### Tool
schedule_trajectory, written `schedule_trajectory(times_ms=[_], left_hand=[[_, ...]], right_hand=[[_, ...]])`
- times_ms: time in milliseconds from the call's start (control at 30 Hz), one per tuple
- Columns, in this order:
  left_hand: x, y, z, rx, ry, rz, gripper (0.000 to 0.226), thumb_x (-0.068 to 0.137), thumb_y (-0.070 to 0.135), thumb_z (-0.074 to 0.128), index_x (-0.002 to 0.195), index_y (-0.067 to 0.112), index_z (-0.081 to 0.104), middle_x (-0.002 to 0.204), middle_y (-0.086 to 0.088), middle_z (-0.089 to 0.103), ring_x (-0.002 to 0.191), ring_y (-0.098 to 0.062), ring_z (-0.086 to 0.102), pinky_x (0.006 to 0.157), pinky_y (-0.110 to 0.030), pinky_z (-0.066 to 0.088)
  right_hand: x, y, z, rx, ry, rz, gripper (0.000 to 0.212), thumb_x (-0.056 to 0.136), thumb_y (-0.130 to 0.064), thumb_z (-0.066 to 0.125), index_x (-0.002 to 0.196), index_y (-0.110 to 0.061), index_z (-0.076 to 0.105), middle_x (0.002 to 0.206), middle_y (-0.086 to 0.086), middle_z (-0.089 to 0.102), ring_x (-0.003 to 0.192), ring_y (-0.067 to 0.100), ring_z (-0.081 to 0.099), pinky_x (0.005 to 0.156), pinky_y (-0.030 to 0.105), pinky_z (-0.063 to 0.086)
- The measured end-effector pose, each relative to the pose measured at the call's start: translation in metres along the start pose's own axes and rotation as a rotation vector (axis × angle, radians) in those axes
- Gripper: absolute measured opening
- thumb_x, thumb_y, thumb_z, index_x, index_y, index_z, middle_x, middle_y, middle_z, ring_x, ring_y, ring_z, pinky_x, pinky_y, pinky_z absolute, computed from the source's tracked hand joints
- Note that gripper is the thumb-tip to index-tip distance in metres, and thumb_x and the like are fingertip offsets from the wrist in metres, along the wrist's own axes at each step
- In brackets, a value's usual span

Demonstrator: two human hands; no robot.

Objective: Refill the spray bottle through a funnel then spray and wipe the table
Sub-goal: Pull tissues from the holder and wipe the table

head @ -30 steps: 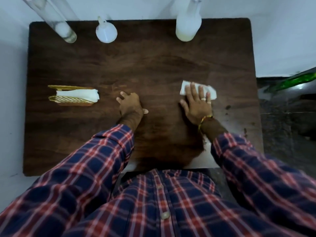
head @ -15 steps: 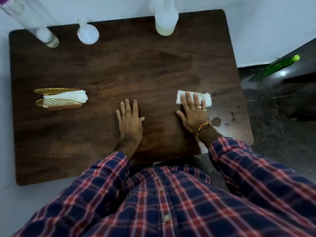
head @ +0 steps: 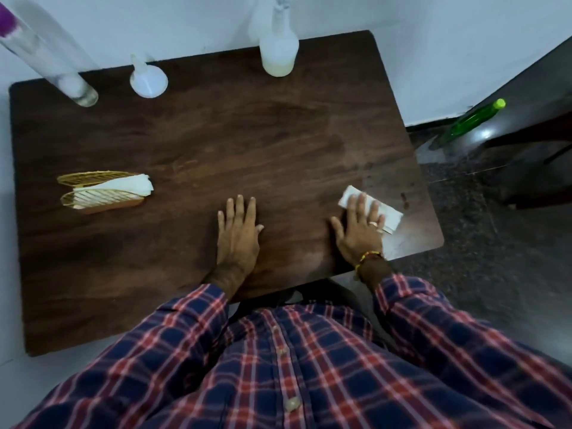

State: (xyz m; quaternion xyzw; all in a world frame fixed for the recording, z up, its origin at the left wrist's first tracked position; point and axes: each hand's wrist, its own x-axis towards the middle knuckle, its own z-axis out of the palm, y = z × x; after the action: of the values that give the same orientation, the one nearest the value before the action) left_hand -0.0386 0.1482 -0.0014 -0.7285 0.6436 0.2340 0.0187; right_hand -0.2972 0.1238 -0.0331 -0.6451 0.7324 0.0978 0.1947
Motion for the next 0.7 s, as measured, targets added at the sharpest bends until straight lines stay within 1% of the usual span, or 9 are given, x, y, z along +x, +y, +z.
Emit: schedule_trajectory(times_ms=[100, 167, 267, 333, 400, 533, 600, 667, 700], left_hand=[[0.006, 0.024, 0.007, 0.014, -0.049, 0.046, 0.062, 0.105, 0.033, 0.037, 0.158, 0.016, 0.009, 0.165, -0.010, 0.006, 0.152, -0.028, -0.001, 0.123, -0.047, 0.000], [0.010, 0.038, 0.011, 0.016, -0.069, 0.066, 0.062, 0.105, 0.034, 0.037, 0.158, 0.016, 0.009, 0.165, -0.010, 0.005, 0.152, -0.027, -0.002, 0.123, -0.046, 0.000], [0.015, 0.052, 0.013, 0.021, -0.086, 0.085, 0.061, 0.106, 0.034, 0.035, 0.158, 0.016, 0.008, 0.165, -0.009, 0.004, 0.152, -0.027, -0.003, 0.123, -0.045, -0.002], [0.020, 0.061, 0.013, 0.026, -0.103, 0.090, 0.061, 0.106, 0.033, 0.034, 0.157, 0.016, 0.008, 0.165, -0.009, 0.004, 0.152, -0.027, -0.003, 0.123, -0.045, -0.001], [0.023, 0.069, 0.014, 0.031, -0.108, 0.092, 0.061, 0.106, 0.033, 0.034, 0.158, 0.016, 0.008, 0.165, -0.009, 0.004, 0.152, -0.028, -0.003, 0.123, -0.046, -0.001], [0.027, 0.083, 0.016, 0.040, -0.095, 0.081, 0.061, 0.105, 0.034, 0.036, 0.158, 0.017, 0.010, 0.165, -0.009, 0.006, 0.152, -0.029, -0.001, 0.122, -0.048, 0.001], [0.028, 0.085, 0.017, 0.027, -0.080, 0.062, 0.061, 0.105, 0.034, 0.036, 0.157, 0.017, 0.010, 0.165, -0.009, 0.007, 0.152, -0.029, -0.001, 0.122, -0.048, 0.001], [0.028, 0.082, 0.017, -0.009, -0.059, 0.021, 0.061, 0.105, 0.034, 0.036, 0.157, 0.017, 0.011, 0.165, -0.009, 0.007, 0.152, -0.028, -0.001, 0.122, -0.047, 0.000], [0.026, 0.079, 0.017, -0.031, -0.044, 0.001, 0.060, 0.105, 0.033, 0.036, 0.157, 0.017, 0.011, 0.165, -0.009, 0.007, 0.152, -0.028, 0.000, 0.122, -0.047, 0.000]], right_hand=[[-0.022, -0.018, 0.008, -0.032, -0.056, -0.236, 0.081, 0.093, -0.064, 0.015, 0.158, -0.016, 0.011, 0.165, 0.007, 0.005, 0.150, 0.042, 0.003, 0.120, 0.059, 0.006], [-0.039, -0.007, 0.016, -0.059, -0.078, -0.293, 0.079, 0.092, -0.064, 0.012, 0.157, -0.019, 0.014, 0.165, 0.006, 0.008, 0.150, 0.040, 0.008, 0.120, 0.058, 0.012], [-0.032, 0.021, 0.016, 0.001, 0.040, -0.082, 0.072, 0.096, -0.057, 0.025, 0.155, -0.015, 0.027, 0.162, 0.012, 0.023, 0.146, 0.045, 0.023, 0.117, 0.059, 0.020], [-0.002, 0.031, 0.002, 0.085, 0.036, 0.055, 0.069, 0.100, -0.054, 0.030, 0.156, -0.015, 0.020, 0.164, 0.012, 0.014, 0.148, 0.043, 0.014, 0.120, 0.058, 0.011], [0.036, 0.025, -0.013, 0.121, 0.015, 0.065, 0.071, 0.101, -0.054, 0.029, 0.157, -0.016, 0.011, 0.165, 0.010, 0.003, 0.150, 0.040, 0.002, 0.121, 0.056, 0.003], [0.056, -0.014, -0.016, 0.001, -0.026, -0.210, 0.072, 0.100, -0.056, 0.027, 0.157, -0.015, 0.010, 0.165, 0.010, 0.004, 0.150, 0.043, 0.002, 0.120, 0.055, 0.004], [0.029, -0.019, -0.005, -0.078, -0.059, -0.363, 0.074, 0.096, -0.061, 0.015, 0.157, -0.019, 0.013, 0.165, 0.007, 0.008, 0.150, 0.040, 0.007, 0.120, 0.055, 0.007], [0.013, -0.001, -0.002, -0.088, -0.058, -0.383, 0.075, 0.092, -0.061, 0.010, 0.157, -0.023, 0.017, 0.165, 0.004, 0.013, 0.151, 0.037, 0.011, 0.120, 0.055, 0.010], [0.016, 0.011, -0.003, -0.077, -0.041, -0.334, 0.073, 0.093, -0.060, 0.012, 0.156, -0.024, 0.019, 0.164, 0.004, 0.017, 0.150, 0.037, 0.013, 0.120, 0.056, 0.011]])
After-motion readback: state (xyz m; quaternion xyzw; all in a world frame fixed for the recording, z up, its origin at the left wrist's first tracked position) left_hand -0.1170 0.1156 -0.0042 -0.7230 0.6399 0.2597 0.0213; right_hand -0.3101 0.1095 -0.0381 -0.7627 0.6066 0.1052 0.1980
